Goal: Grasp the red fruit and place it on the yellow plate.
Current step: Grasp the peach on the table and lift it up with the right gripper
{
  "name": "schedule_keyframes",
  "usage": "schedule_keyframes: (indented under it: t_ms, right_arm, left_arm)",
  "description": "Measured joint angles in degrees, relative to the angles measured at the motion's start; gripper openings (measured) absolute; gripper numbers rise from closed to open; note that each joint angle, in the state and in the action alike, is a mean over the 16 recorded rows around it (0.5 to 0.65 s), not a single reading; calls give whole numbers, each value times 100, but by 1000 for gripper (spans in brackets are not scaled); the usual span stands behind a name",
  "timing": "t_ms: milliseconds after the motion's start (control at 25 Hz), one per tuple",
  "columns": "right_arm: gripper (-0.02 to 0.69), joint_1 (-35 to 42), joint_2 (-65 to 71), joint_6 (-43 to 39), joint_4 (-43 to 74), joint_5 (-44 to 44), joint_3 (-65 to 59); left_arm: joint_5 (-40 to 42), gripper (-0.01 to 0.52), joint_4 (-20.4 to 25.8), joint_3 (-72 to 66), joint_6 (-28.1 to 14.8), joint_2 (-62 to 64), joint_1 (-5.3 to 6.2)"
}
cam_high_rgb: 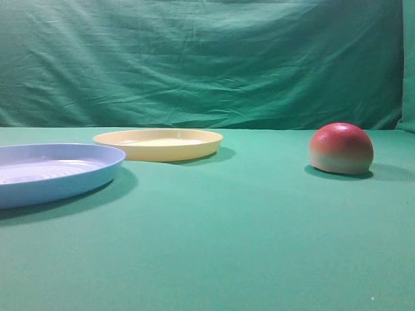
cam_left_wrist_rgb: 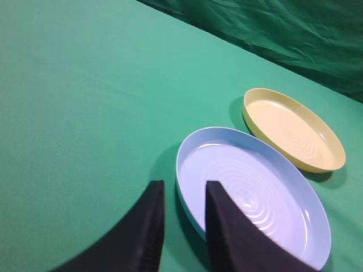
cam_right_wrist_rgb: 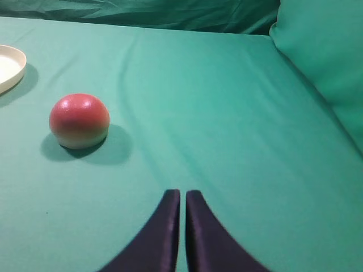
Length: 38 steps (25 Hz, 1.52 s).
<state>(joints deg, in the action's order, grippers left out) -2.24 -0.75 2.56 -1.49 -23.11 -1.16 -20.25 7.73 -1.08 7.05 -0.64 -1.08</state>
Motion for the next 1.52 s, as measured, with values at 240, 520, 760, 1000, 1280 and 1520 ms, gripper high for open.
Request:
schedule_keyframes:
  t_ms: [240, 520, 760, 1000, 1280, 1520]
  right_arm:
    - [0, 0, 0, 0, 0, 4, 0]
    - [0, 0, 0, 0, 0, 7, 0]
    - [0, 0, 0, 2, 4, 9, 0]
    - [0, 0, 0, 8, 30, 141, -10]
    - [0, 0, 0, -104, -455, 841, 46]
    - [0, 0, 210, -11, -985, 923, 619]
  left_arm:
    - [0, 157, 0, 0, 0, 0, 0]
    - [0, 157, 0, 0, 0, 0, 0]
    - [0, 157, 0, 0, 0, 0, 0]
    - [0, 157, 0, 0, 0, 0, 0]
    - [0, 157, 0, 0, 0, 0, 0]
    - [0, 157, 0, 0, 0, 0, 0]
